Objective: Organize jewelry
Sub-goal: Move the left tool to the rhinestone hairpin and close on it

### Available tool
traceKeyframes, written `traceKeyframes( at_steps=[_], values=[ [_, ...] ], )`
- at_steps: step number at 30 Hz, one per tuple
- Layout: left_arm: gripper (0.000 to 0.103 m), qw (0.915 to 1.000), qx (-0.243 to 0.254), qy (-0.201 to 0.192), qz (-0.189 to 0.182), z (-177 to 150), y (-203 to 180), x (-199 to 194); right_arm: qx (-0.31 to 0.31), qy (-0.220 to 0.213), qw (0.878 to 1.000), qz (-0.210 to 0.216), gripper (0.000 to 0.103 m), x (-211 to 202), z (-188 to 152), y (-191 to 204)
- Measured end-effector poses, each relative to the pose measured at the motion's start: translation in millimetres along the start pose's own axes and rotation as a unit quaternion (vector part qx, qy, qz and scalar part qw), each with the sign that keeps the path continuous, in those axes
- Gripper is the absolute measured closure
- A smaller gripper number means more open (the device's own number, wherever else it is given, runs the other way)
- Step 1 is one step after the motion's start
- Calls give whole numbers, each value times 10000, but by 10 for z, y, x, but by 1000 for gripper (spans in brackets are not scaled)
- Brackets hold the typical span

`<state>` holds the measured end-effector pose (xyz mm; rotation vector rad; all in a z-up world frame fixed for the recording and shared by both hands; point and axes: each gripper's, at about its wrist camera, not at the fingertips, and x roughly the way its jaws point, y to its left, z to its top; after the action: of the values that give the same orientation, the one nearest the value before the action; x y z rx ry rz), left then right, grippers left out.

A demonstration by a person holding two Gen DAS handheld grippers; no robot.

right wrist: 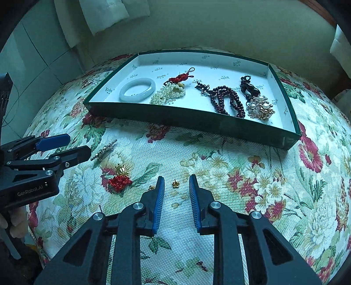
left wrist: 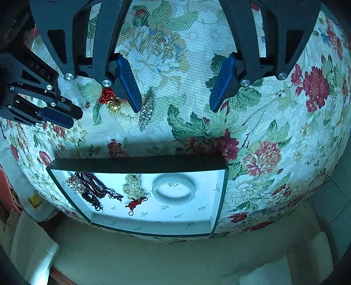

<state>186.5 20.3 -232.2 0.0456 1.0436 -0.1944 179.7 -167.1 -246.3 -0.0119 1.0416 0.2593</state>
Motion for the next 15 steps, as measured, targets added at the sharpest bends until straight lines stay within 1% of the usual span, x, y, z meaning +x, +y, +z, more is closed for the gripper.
traceKeyframes(
  at_steps=[6, 11, 13, 15],
  values=[
    [39, 10000, -10, 51, -38, -25, 10, 32, -73, 25, 10000, -26, 81, 35, 28, 40],
    [39, 9999, -4, 98, -70, -43, -7, 63, -119, 19, 9999, -79, 85, 31, 19, 56],
    [39, 9999, -8, 113, -76, -46, -4, 73, -169, 9, 9998, -136, 89, 31, 14, 74],
    [39, 9999, -6, 114, -77, -47, -4, 76, -146, 15, 9999, -84, 94, 32, 13, 77]
  ],
)
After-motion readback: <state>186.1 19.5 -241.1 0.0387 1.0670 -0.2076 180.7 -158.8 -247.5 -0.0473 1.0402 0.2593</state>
